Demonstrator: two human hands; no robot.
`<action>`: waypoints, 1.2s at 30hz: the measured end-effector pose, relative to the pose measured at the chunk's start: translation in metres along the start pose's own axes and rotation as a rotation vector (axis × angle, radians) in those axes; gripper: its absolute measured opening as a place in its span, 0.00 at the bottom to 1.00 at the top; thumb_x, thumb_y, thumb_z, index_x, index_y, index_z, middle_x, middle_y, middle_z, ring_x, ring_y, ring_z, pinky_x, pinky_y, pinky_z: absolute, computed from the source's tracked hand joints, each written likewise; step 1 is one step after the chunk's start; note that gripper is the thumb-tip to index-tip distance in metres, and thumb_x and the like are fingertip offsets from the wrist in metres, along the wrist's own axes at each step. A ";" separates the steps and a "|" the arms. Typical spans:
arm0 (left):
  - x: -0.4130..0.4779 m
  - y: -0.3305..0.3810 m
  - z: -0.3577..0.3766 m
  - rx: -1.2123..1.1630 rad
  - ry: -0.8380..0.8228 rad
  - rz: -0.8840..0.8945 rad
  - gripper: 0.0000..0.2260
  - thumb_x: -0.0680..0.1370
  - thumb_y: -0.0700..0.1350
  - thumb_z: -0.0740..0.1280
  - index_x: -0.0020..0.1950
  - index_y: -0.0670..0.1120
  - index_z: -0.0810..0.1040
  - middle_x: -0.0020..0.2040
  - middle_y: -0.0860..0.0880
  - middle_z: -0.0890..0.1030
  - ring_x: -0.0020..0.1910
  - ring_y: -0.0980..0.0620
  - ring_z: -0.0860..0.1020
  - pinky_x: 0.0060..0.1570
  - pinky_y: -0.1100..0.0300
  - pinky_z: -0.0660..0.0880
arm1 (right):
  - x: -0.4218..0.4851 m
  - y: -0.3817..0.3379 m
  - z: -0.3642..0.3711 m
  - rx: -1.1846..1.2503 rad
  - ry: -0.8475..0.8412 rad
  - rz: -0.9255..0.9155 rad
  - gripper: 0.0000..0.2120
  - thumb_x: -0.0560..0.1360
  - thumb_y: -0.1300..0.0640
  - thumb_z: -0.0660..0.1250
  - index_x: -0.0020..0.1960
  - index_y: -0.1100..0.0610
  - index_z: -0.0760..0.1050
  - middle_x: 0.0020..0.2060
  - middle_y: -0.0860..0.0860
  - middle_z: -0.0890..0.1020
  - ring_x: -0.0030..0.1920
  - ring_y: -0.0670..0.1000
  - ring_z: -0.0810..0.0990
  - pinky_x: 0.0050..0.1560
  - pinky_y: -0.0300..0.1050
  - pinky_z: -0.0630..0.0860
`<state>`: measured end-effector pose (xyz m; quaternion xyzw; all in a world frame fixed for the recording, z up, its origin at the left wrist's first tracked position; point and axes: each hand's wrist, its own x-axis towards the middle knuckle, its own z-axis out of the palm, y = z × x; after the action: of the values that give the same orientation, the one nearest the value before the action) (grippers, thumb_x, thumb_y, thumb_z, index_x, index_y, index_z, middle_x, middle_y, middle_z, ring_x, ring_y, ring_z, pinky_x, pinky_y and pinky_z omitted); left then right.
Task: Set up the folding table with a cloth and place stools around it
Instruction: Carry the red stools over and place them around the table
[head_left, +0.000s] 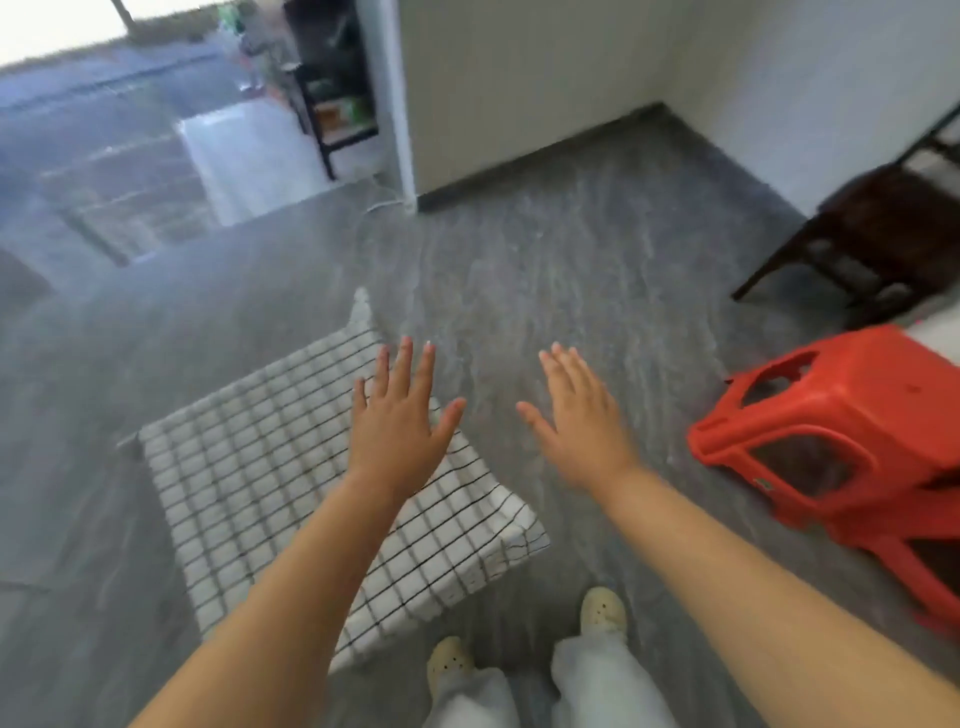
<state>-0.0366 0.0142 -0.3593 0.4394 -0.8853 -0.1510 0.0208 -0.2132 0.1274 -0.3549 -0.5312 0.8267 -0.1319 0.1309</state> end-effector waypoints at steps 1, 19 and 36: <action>0.010 0.025 -0.002 0.000 -0.004 0.049 0.32 0.78 0.65 0.43 0.78 0.53 0.40 0.79 0.50 0.41 0.77 0.48 0.39 0.74 0.45 0.43 | -0.006 0.018 -0.017 0.013 0.036 0.054 0.40 0.73 0.33 0.40 0.77 0.56 0.52 0.77 0.53 0.53 0.77 0.52 0.49 0.74 0.47 0.48; 0.097 0.577 0.109 0.093 -0.205 0.630 0.37 0.73 0.68 0.37 0.78 0.52 0.41 0.79 0.49 0.42 0.77 0.48 0.42 0.74 0.45 0.47 | -0.202 0.503 -0.233 0.073 0.363 0.828 0.33 0.78 0.43 0.59 0.76 0.60 0.55 0.75 0.57 0.59 0.76 0.56 0.55 0.74 0.49 0.53; 0.264 0.755 0.305 0.070 -0.501 0.493 0.38 0.77 0.65 0.52 0.77 0.49 0.36 0.79 0.48 0.41 0.77 0.48 0.43 0.74 0.45 0.49 | -0.104 0.764 -0.197 0.369 0.189 1.192 0.41 0.75 0.43 0.65 0.77 0.62 0.50 0.76 0.58 0.55 0.76 0.56 0.53 0.75 0.49 0.52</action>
<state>-0.8328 0.3126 -0.4601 0.1623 -0.9470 -0.2140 -0.1762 -0.8859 0.5438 -0.4365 0.0661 0.9523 -0.2230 0.1976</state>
